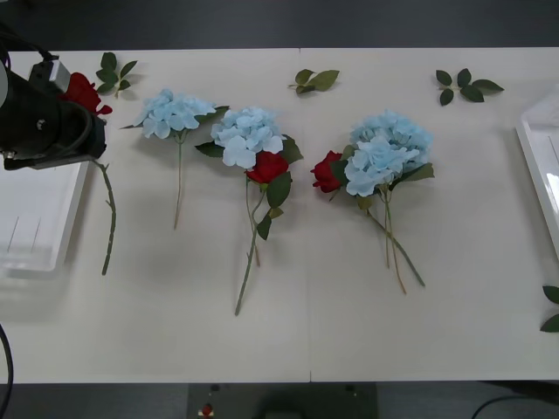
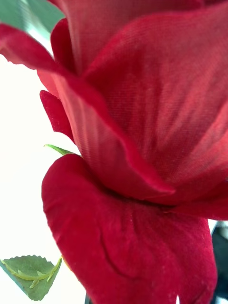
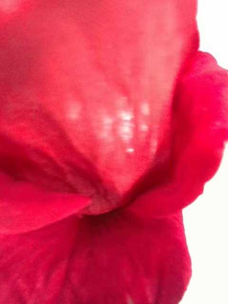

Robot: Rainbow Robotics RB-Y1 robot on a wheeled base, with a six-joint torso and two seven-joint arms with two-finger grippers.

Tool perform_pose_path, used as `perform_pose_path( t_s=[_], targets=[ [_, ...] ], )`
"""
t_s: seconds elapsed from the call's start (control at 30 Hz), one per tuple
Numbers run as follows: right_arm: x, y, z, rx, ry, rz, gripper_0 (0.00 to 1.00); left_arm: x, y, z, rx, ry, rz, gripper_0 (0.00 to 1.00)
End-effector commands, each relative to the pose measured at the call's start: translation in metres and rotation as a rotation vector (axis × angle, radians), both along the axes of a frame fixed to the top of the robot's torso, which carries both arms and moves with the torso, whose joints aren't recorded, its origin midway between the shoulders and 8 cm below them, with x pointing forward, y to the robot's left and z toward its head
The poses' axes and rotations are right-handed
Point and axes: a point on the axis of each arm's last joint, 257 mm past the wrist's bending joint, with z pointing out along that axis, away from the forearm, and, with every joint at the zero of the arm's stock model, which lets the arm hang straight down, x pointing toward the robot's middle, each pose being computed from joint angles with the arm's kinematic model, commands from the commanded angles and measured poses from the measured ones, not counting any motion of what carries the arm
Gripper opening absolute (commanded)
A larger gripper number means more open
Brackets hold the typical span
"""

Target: Put the red flowers into the right box and the blue flowers into the left box

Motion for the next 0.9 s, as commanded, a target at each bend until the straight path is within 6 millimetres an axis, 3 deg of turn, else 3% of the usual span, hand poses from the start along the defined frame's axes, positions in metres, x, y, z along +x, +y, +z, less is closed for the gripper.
perform_pose_path(
  t_s=[0.03,0.23,0.47,0.9],
  targets=[
    [-0.006,-0.042,0.016,-0.135,-0.041,-0.019,0.0,0.008,-0.046,0.037,-0.021,-0.127,-0.175,0.0],
    [-0.027,-0.094,-0.01,-0.161,-0.06,-0.092,0.0,0.004,-0.11,0.056,-0.128,-0.22,-0.422,0.0],
    [-0.043,-0.128,-0.032,-0.182,-0.086,-0.133,0.0,-0.025,-0.18,0.076,-0.275,-0.277,-0.683,0.0],
    [-0.054,-0.148,-0.051,-0.201,-0.107,-0.176,0.0,-0.07,-0.277,0.1,-0.479,-0.354,-0.951,0.0]
  ],
)
